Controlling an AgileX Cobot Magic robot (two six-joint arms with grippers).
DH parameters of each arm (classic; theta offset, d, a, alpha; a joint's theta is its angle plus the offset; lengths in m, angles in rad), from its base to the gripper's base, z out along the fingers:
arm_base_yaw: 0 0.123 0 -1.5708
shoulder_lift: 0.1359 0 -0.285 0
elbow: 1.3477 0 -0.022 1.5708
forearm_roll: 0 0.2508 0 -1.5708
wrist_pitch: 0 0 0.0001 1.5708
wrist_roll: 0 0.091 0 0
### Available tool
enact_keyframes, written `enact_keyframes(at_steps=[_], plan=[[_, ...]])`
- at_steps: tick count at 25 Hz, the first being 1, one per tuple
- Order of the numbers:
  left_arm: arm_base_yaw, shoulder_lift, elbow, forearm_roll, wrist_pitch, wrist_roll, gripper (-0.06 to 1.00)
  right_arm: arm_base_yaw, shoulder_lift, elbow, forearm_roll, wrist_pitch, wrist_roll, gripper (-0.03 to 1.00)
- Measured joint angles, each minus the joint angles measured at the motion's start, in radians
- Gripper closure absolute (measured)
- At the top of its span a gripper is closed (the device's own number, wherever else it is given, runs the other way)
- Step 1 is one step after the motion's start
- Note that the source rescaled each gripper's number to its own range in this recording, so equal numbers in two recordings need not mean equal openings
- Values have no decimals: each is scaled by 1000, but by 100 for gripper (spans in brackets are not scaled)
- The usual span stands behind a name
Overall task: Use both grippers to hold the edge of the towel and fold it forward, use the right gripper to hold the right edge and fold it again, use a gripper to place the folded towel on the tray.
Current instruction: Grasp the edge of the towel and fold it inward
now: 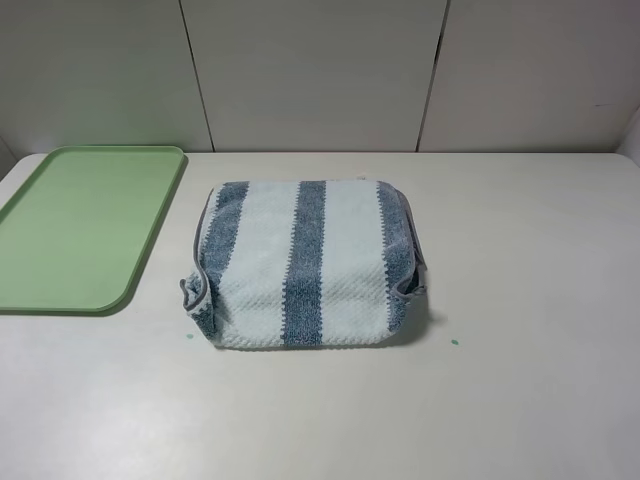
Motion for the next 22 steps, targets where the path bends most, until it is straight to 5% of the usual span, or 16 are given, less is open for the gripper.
enact_keyframes(at_steps=[22], plan=[[0,0,0,0,0,0,14,0,0,0,0,0,0,-3]])
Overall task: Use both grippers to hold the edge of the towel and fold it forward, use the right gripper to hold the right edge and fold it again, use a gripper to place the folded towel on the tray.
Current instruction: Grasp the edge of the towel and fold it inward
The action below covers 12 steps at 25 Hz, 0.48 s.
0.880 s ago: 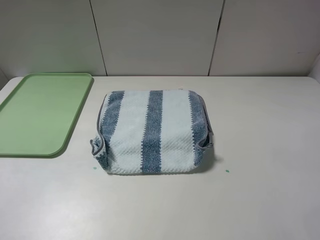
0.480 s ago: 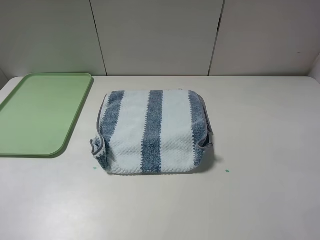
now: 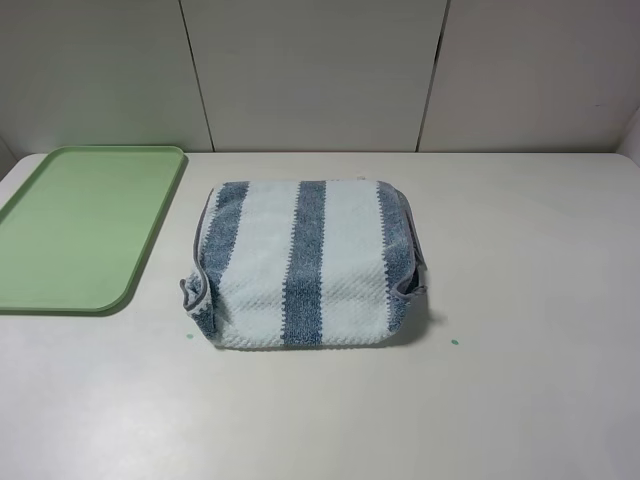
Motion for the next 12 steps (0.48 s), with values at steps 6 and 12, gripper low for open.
enact_keyframes(at_steps=[6,12], plan=[[0,0,0,0,0,0,14,0,0,0,0,0,0,-3],[0,0,0,0,0,0,14,0,0,0,0,0,0,-3]])
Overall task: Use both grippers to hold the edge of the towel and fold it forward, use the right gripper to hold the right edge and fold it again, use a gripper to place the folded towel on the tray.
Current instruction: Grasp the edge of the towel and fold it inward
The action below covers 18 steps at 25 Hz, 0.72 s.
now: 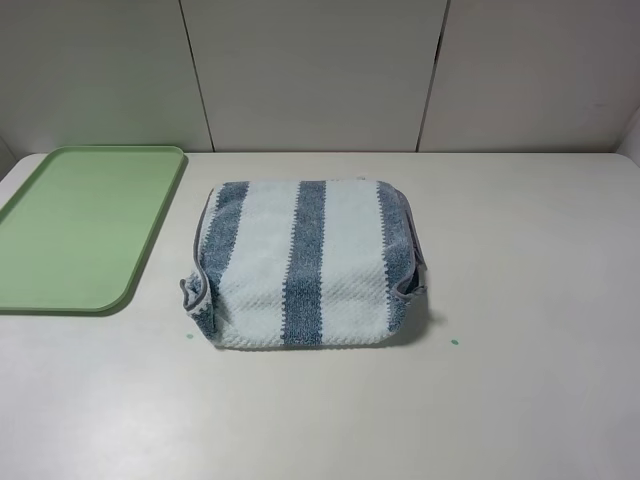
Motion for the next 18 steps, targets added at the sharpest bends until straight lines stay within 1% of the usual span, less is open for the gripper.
enact_keyframes(at_steps=[7,18], plan=[[0,0,0,0,-1,0,14,0,0,0,0,0,0,-3],[0,0,0,3,-34,-4,14,0,0,0,6,0,0,-3]])
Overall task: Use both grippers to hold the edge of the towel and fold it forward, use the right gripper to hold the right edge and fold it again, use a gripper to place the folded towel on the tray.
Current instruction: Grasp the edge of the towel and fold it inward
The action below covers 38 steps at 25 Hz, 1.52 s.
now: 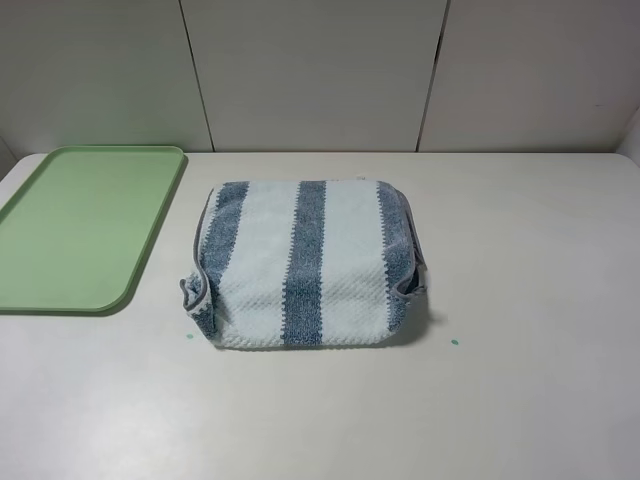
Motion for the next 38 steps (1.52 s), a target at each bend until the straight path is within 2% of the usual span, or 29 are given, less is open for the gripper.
enact_keyframes(at_steps=[5,10,16,23,26,32,38], plan=[[0,0,0,-5,-10,0,14,0,0,0,0,0,3,-3],[0,0,0,-51,-84,7,14,0,49,-3,-1,-5,-9,-3],[0,0,0,-61,-99,39,14,0,245,-82,6,-102,-128,-3],[0,0,0,-63,-105,52,14,0,471,-144,9,-148,-230,-3],[0,6,-1,-63,-120,67,14,0,539,-148,42,-162,-252,-3],[0,189,-43,-63,-135,126,14,0,632,-149,92,-180,-280,-3],[0,446,-134,-63,-200,238,14,0,699,-149,96,-185,-287,-3]])
